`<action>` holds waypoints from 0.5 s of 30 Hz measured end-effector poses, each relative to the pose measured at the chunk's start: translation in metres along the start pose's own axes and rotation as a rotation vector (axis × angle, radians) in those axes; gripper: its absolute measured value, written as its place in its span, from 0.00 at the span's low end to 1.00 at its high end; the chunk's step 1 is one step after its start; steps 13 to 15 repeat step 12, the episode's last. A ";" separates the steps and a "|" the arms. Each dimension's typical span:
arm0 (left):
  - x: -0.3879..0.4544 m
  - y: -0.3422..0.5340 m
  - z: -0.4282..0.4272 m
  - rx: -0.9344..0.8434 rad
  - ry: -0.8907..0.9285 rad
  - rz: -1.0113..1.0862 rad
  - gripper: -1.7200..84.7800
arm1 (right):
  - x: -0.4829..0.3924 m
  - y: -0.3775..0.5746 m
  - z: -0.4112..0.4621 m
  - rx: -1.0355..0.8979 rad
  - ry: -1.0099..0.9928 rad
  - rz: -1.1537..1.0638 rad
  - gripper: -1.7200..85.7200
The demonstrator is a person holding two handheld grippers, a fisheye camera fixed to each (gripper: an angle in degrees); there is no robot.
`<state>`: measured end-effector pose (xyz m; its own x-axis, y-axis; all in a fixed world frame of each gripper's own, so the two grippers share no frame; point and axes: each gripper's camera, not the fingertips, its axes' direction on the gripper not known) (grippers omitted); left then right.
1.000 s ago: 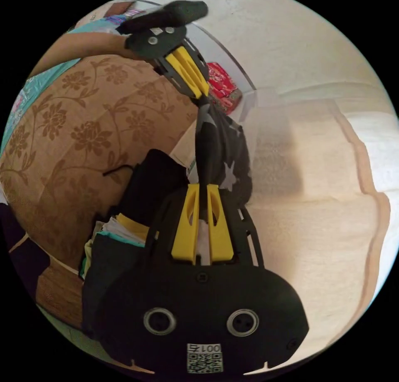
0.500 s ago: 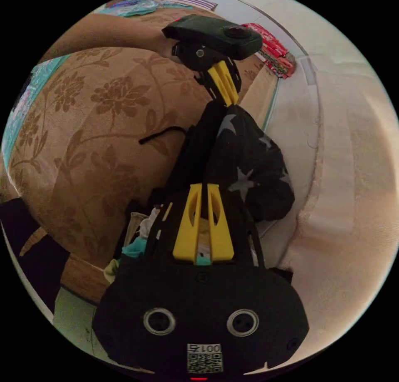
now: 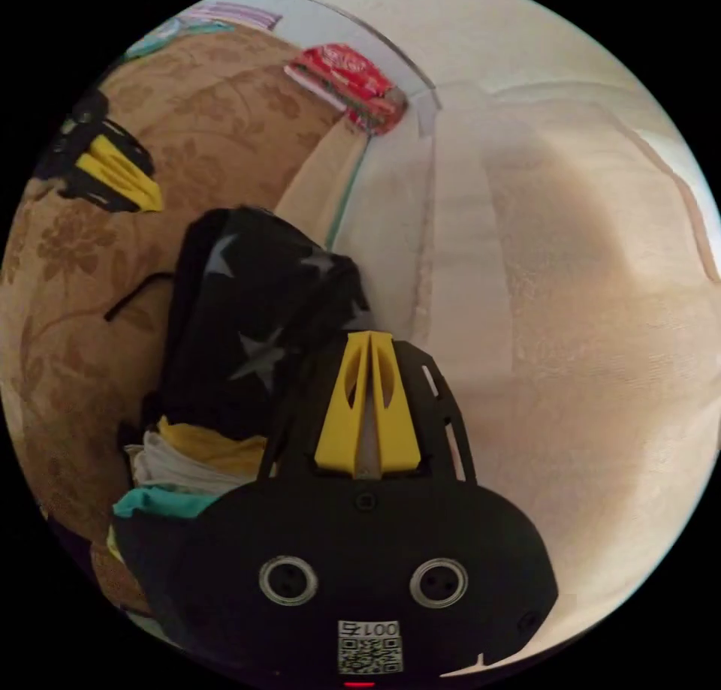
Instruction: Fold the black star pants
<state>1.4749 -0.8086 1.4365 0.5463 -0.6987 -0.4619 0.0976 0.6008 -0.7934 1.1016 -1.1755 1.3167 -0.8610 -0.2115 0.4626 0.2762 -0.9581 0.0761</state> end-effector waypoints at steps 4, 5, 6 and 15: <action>0.021 0.029 0.012 0.203 0.222 -0.112 0.01 | -0.014 -0.007 0.050 -0.311 -0.084 0.008 0.02; 0.030 0.038 0.019 0.233 0.272 -0.118 0.01 | -0.019 -0.003 0.061 -0.370 -0.119 0.041 0.02; 0.035 0.043 0.024 0.235 0.290 -0.119 0.01 | -0.025 0.000 0.069 -0.419 -0.167 0.056 0.02; 0.078 0.147 0.073 0.095 0.336 -0.284 0.01 | -0.067 -0.014 0.052 -0.471 -0.079 0.043 0.02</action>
